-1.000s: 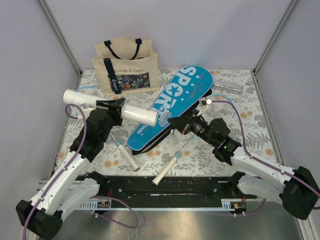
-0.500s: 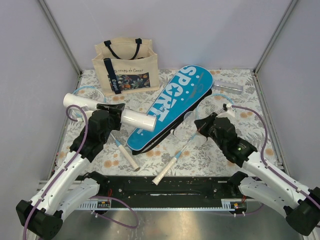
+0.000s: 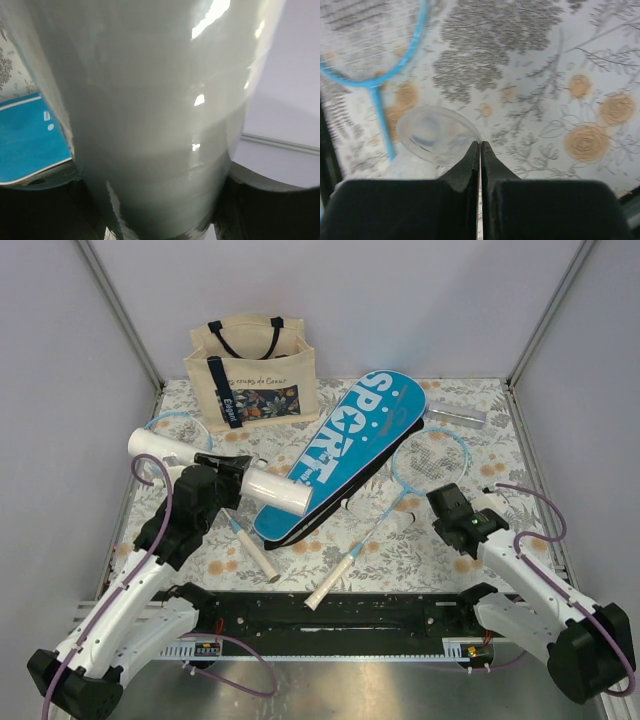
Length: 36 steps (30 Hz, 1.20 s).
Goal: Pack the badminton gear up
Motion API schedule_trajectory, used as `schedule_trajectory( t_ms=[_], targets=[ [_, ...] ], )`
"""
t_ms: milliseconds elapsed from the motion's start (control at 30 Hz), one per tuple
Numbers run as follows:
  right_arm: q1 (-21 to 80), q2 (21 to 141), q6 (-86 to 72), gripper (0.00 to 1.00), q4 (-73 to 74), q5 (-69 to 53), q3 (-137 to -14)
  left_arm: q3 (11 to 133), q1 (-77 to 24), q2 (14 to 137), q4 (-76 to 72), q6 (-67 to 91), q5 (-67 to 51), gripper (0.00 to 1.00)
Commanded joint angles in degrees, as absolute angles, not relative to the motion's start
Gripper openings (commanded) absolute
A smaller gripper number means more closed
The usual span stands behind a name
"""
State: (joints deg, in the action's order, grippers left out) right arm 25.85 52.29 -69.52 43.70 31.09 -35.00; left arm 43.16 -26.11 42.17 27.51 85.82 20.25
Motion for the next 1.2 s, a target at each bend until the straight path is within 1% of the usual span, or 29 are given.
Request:
schedule_trajectory(
  t_ms=[0, 200, 267, 367, 500, 567, 700, 933, 1067, 1167],
  targets=[
    [24.26, 56.07, -75.49, 0.06, 49.48, 35.86, -33.4, 45.09, -26.63, 41.75, 24.96, 87.36, 15.83, 0.56],
    [23.99, 59.24, -72.52, 0.29, 48.87, 36.56, -34.71, 45.96, -26.63, 43.5, 25.48, 89.91, 12.05, 0.56],
    [23.99, 58.45, -70.5, 0.34, 48.69, 37.18, -35.68, 47.28, -26.54, 45.17, 25.84, 90.26, 10.21, 0.55],
    [23.99, 56.0, -63.74, 0.37, 45.89, 35.95, -37.09, 49.04, -25.67, 48.59, 27.76, 91.23, 4.94, 0.55],
    [23.99, 52.65, -52.33, 0.49, 37.38, 28.86, -37.27, 48.69, -24.87, 51.5, 28.13, 92.11, 0.27, 0.54],
    [24.08, 52.12, -46.43, 0.49, 31.66, 21.57, -37.09, 47.47, -24.61, 51.5, 27.43, 92.72, -1.75, 0.54],
    [26.0, 55.01, -41.85, 0.51, 30.06, 16.79, -40.51, 45.36, -24.0, 50.36, 25.5, 94.3, -3.77, 0.53],
    [35.58, 63.8, -35.69, 0.63, 33.48, 21.43, -48.07, 46.49, -22.85, 47.55, 27.77, 93.96, -3.87, 0.54],
    [38.67, 67.58, -34.37, 0.64, 35.15, 26.27, -49.39, 46.76, -22.24, 45.62, 29.35, 93.69, -4.21, 0.54],
    [39.55, 69.43, -33.49, 0.64, 35.42, 27.24, -49.31, 46.76, -21.89, 45.35, 27.78, 92.82, -7.29, 0.54]
  ],
)
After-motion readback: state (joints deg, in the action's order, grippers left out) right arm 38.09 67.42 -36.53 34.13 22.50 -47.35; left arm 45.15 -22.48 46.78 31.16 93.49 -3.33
